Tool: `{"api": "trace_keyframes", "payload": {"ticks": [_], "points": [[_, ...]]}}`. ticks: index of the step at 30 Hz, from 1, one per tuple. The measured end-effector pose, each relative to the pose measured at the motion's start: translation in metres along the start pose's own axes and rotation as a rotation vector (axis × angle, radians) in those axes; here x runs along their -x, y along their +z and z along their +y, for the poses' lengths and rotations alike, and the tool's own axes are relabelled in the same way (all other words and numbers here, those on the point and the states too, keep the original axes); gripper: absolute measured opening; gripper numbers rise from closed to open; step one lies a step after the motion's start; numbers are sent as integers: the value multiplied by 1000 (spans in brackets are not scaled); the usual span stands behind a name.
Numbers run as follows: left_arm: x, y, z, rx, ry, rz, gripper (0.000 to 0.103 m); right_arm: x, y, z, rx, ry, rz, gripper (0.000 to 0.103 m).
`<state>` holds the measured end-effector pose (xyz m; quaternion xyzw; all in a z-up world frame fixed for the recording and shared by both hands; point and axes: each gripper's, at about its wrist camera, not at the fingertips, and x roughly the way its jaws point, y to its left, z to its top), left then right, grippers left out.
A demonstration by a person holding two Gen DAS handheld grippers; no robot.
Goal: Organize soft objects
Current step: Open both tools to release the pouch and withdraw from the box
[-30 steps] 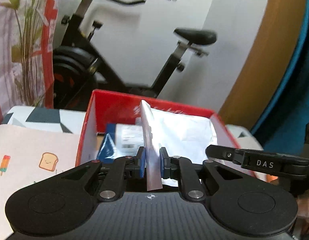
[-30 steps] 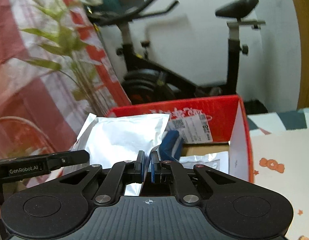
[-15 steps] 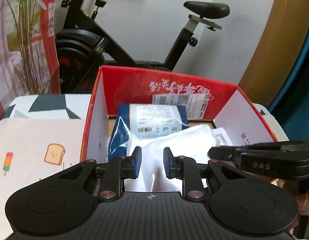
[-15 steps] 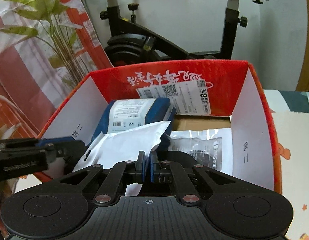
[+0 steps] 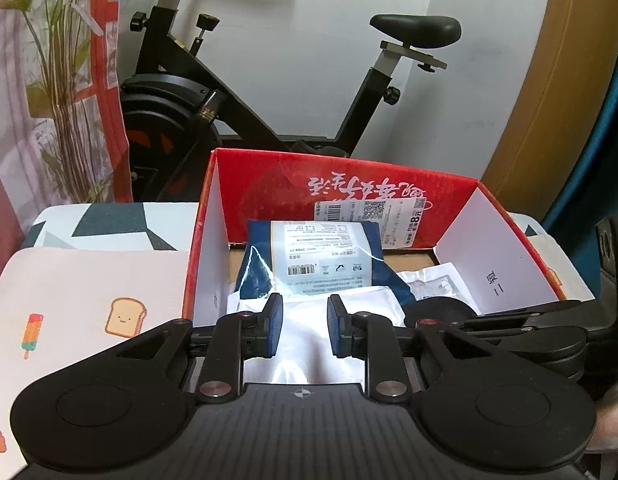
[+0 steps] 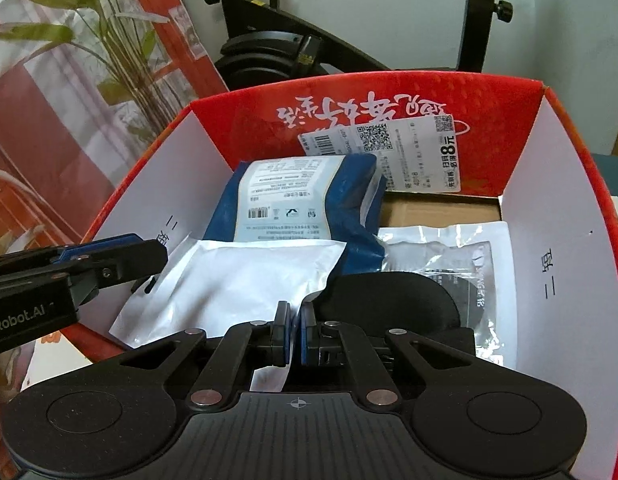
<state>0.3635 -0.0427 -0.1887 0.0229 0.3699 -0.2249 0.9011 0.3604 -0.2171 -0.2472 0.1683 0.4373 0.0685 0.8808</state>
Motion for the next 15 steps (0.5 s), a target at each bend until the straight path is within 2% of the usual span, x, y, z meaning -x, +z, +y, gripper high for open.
{"api": "trace_keyframes", "payload": {"ticks": [4, 8, 12, 13, 15], "points": [[-2, 0, -1, -12, 19, 8, 26, 4, 0, -1, 1, -24, 9, 6], [0, 0, -2, -26, 38, 7, 39, 10, 0, -2, 21, -68, 4, 10], [6, -1, -4, -42, 52, -1, 44, 23, 1, -2, 37, -99, -17, 18], [7, -1, -5, -44, 55, -3, 48, 26, 1, -2, 43, -104, -23, 19], [11, -1, -5, -48, 67, -10, 57, 34, 1, -2, 51, -115, -34, 26]]}}
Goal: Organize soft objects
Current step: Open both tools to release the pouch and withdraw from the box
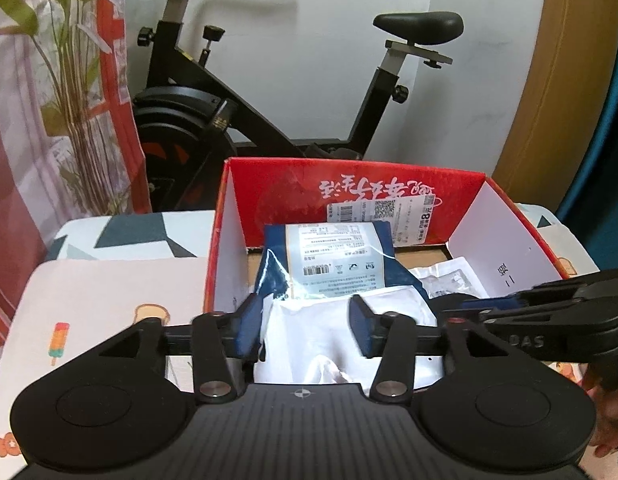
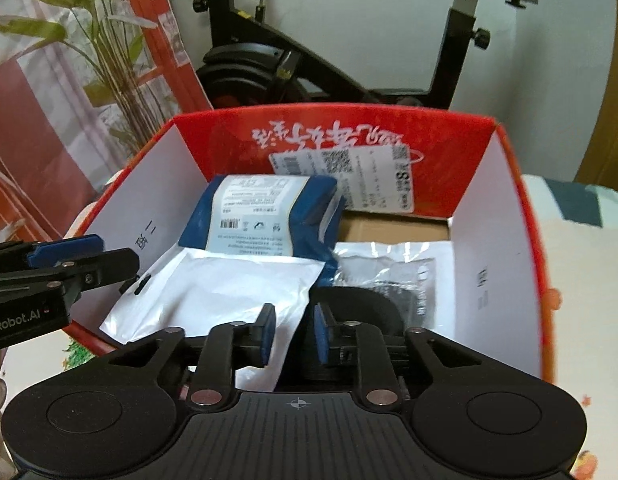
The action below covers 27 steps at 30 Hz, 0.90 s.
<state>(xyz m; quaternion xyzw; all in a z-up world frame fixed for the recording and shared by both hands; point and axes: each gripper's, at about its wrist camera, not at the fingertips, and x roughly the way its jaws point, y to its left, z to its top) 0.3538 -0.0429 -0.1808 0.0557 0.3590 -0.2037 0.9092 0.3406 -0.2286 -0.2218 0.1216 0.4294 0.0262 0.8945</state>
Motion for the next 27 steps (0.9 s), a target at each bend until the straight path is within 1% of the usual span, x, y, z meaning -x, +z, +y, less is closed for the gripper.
{"api": "trace_keyframes", "payload": {"ticks": [1, 3, 4, 5, 6, 7, 9, 10, 11, 12, 14, 21, 24, 27], "points": [[2, 0, 0, -3, 6, -5, 60, 3, 0, -1, 2, -4, -4, 28], [8, 0, -1, -9, 15, -14, 66, 12, 0, -2, 6, -9, -18, 42], [10, 0, -1, -12, 15, -17, 77, 17, 0, -3, 8, -10, -31, 44], [14, 0, -2, -13, 18, -20, 89, 22, -1, -4, 13, -12, -45, 49], [18, -1, -2, -14, 26, -26, 95, 26, -1, -4, 18, -14, -52, 61], [22, -1, -3, -15, 35, -36, 100, 30, -1, -5, 23, -16, -66, 66], [30, -3, -5, -23, 44, -56, 103, 40, -2, -6, 35, -24, -96, 83], [34, -3, -5, -26, 44, -60, 103, 44, -2, -6, 41, -27, -104, 87], [38, -5, -6, -26, 42, -61, 103, 48, -3, -7, 44, -28, -115, 95], [42, -6, -6, -24, 40, -61, 103, 52, -4, -8, 44, -29, -124, 98], [49, -10, -6, -20, 37, -64, 103, 61, -7, -8, 52, -33, -143, 103], [80, -32, -9, -5, 42, -109, 103, 89, -28, -10, 82, -36, -219, 103], [90, -48, -9, 12, 41, -115, 103, 101, -43, -9, 97, -43, -259, 103], [96, -70, -9, 43, 32, -104, 103, 111, -60, -14, 63, -27, -287, 103]]}}
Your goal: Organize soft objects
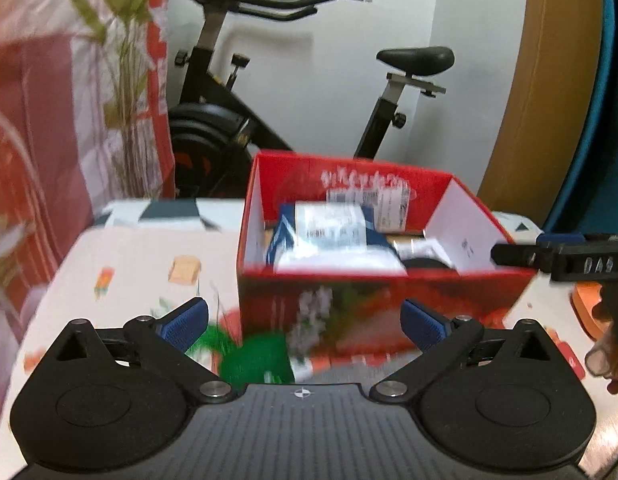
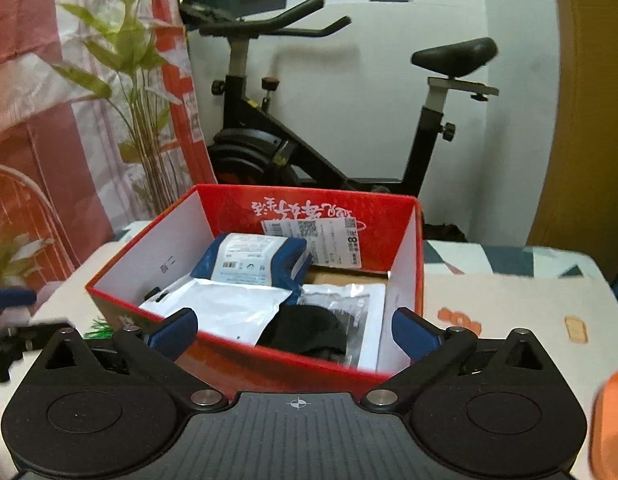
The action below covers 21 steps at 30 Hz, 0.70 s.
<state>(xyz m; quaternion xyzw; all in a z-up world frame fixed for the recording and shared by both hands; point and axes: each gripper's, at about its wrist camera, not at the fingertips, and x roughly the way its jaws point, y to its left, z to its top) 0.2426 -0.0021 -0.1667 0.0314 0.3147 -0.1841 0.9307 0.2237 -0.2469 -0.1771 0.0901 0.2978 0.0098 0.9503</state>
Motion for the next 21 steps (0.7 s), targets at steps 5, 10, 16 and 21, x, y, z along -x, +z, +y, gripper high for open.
{"api": "trace_keyframes", "payload": {"ticks": [5, 10, 16, 21], "points": [[7, -41, 2, 42, 10, 51, 103, 14, -28, -13, -71, 10, -52, 103], [3, -78, 3, 104, -2, 128, 103, 12, -61, -20, -74, 2, -43, 103], [-7, -98, -4, 125, -21, 180, 101, 9, -105, -12, 4, 43, -29, 100], [-16, -103, -7, 141, -46, 195, 92, 3, -135, -7, 13, 82, 18, 88]]}}
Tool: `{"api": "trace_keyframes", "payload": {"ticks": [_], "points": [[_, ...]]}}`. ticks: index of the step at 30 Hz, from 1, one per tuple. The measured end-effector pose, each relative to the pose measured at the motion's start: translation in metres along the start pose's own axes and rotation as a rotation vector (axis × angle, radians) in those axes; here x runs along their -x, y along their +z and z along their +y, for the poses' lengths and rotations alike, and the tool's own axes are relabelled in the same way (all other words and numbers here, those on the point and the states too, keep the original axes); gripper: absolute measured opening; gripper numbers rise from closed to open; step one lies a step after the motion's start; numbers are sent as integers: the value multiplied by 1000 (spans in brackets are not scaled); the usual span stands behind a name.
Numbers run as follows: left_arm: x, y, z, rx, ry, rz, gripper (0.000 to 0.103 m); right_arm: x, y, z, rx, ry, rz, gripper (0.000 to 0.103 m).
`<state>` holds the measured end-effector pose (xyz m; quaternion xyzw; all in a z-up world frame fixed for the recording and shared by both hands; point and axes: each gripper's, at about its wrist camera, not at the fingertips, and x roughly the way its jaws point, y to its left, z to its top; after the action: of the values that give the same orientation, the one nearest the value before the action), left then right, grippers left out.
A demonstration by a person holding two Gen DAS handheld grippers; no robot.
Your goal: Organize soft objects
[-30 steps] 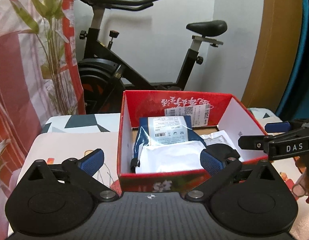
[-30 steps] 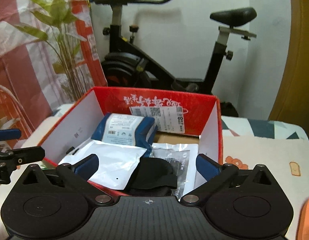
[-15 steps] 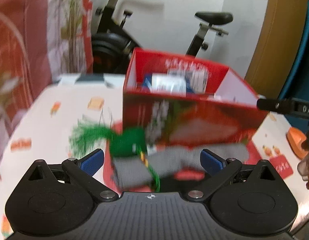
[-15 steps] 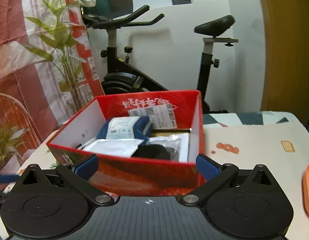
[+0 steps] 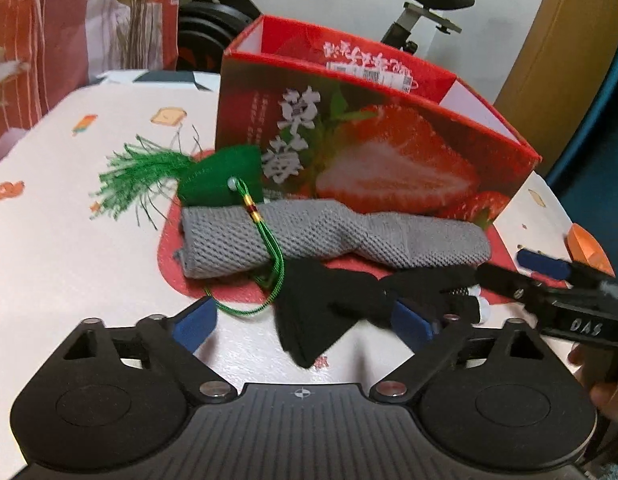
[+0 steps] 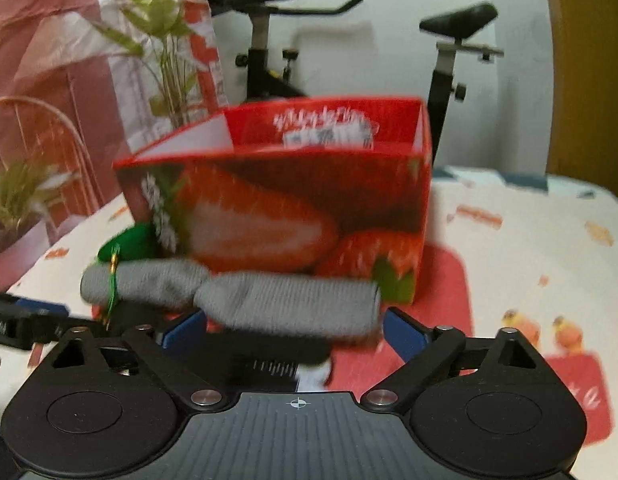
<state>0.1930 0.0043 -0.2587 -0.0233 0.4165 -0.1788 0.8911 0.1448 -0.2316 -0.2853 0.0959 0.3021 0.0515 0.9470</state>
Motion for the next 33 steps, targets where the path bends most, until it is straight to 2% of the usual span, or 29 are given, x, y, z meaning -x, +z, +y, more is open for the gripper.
{"api": "trace_keyframes", "payload": {"ticks": [5, 7, 10, 17, 20, 23, 30, 31, 33], "points": [[-13, -7, -3, 6, -22, 47, 79, -10, -10, -2, 5, 9, 35, 82], [-16, -9, -2, 11, -30, 53, 77, -15, -14, -4, -13, 18, 56, 80], [-18, -11, 0, 24, -34, 59, 76, -23, -23, -4, -13, 13, 90, 74], [-24, -11, 2, 38, -42, 60, 75, -25, -28, 3, 48, 4, 74, 70], [-25, -10, 4, 59, -48, 54, 73, -25, -28, 3, 63, 10, 71, 65], [-28, -7, 8, 91, -74, 42, 69, -25, -29, 6, 83, 21, 71, 60], [-36, -6, 5, 127, -135, 23, 67, -26, -28, 6, 82, 30, 73, 60], [-36, -7, 5, 129, -139, 22, 66, -26, -28, 5, 79, 32, 74, 60], [-35, -8, 6, 139, -149, 22, 54, -26, -27, 5, 70, 36, 77, 60]]}}
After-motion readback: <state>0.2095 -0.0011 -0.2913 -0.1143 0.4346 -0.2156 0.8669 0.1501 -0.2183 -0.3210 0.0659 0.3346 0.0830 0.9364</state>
